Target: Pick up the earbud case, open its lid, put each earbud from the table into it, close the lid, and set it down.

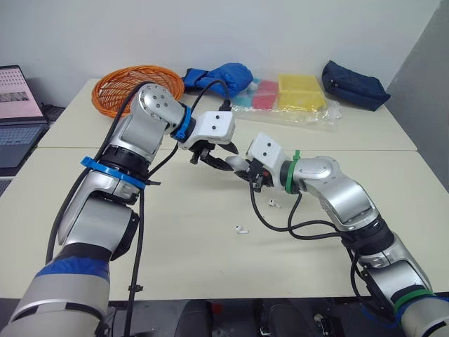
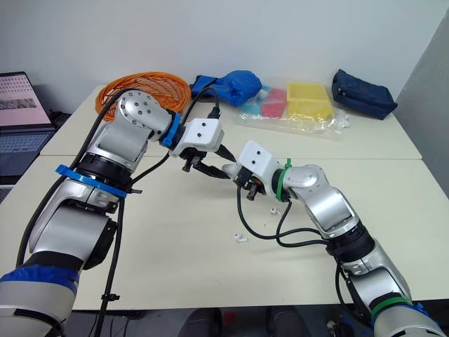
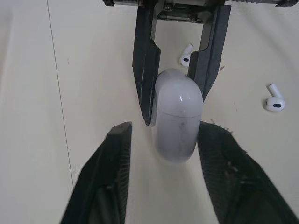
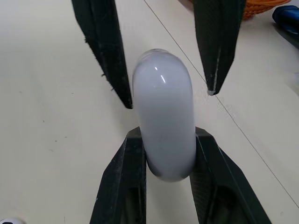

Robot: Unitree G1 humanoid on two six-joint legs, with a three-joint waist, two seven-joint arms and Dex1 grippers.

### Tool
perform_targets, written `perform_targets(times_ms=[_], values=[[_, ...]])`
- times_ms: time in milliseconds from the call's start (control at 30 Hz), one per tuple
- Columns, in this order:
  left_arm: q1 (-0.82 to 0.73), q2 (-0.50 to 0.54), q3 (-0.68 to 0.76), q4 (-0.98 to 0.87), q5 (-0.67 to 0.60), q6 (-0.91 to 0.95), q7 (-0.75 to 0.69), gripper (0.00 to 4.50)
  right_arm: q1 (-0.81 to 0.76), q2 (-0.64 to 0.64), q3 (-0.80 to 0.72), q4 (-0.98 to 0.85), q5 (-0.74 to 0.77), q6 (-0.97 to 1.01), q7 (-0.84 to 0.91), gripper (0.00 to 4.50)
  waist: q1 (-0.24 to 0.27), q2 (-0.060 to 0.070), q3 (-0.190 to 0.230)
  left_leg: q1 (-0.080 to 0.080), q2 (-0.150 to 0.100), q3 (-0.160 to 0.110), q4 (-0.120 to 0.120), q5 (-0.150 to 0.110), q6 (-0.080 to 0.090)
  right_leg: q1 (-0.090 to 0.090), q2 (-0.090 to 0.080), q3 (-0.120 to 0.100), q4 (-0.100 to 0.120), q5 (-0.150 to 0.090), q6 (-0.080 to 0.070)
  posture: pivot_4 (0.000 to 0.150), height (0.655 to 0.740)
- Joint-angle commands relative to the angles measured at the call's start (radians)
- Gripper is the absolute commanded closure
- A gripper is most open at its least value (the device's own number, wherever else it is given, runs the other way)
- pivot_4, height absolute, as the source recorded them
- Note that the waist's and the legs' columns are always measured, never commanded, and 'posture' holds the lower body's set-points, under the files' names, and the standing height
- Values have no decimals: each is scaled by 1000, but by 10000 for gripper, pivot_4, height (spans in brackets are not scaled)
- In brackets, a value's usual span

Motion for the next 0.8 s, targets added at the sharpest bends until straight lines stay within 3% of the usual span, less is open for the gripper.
perform_targets(times_ms=[33,67,100,800], values=[[-13,9,22,-32,-1,11,-5,33413,-33,7,-30,-33,6,-1,0,36626,0,0,0,0,0,0,0,0,0,0,0,0,0,0,0,1500,7400],[-14,9,23,-33,0,15,-4,37020,-33,7,-31,-32,5,-1,0,36626,0,0,0,0,0,0,0,0,0,0,0,0,0,0,0,1500,7400],[-14,8,23,-33,1,17,-3,37556,-35,7,-33,-32,5,0,-1,36626,0,0,0,0,0,0,0,0,0,0,0,0,0,0,0,1500,7400],[12,8,19,-57,-1,32,-6,37556,-48,9,-45,-38,5,11,-2,36626,0,0,0,0,0,0,0,0,0,0,0,0,0,0,0,1500,7400]])
